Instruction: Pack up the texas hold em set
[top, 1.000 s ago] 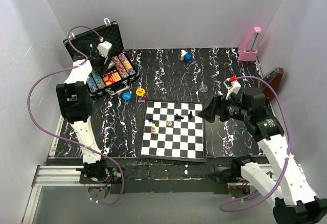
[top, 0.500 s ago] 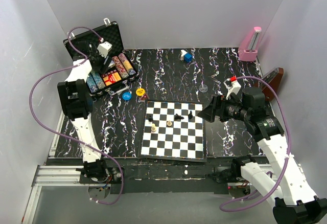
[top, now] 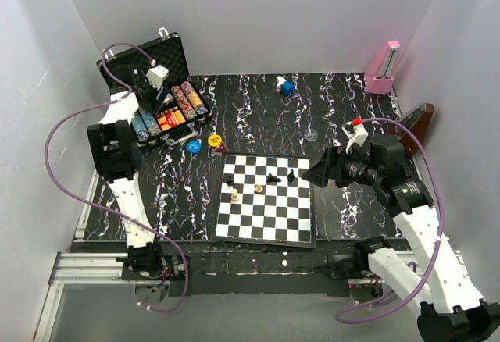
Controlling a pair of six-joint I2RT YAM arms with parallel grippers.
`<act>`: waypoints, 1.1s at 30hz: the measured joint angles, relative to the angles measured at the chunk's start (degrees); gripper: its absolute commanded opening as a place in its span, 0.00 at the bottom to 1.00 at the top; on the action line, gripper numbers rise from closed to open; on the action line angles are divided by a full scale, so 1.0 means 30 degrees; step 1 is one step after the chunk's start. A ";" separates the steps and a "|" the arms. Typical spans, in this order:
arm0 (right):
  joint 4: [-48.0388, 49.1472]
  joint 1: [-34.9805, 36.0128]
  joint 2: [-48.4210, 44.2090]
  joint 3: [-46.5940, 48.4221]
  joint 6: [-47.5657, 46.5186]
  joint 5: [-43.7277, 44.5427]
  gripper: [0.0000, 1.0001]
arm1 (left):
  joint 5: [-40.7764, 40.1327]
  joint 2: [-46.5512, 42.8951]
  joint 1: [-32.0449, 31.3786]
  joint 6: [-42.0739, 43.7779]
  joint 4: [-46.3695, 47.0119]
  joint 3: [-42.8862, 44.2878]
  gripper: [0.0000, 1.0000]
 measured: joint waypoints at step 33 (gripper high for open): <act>0.0015 -0.0007 -0.0087 -0.0539 0.0874 -0.0073 0.95 | 0.0138 0.0729 0.0073 0.0605 0.0576 -0.0131 0.00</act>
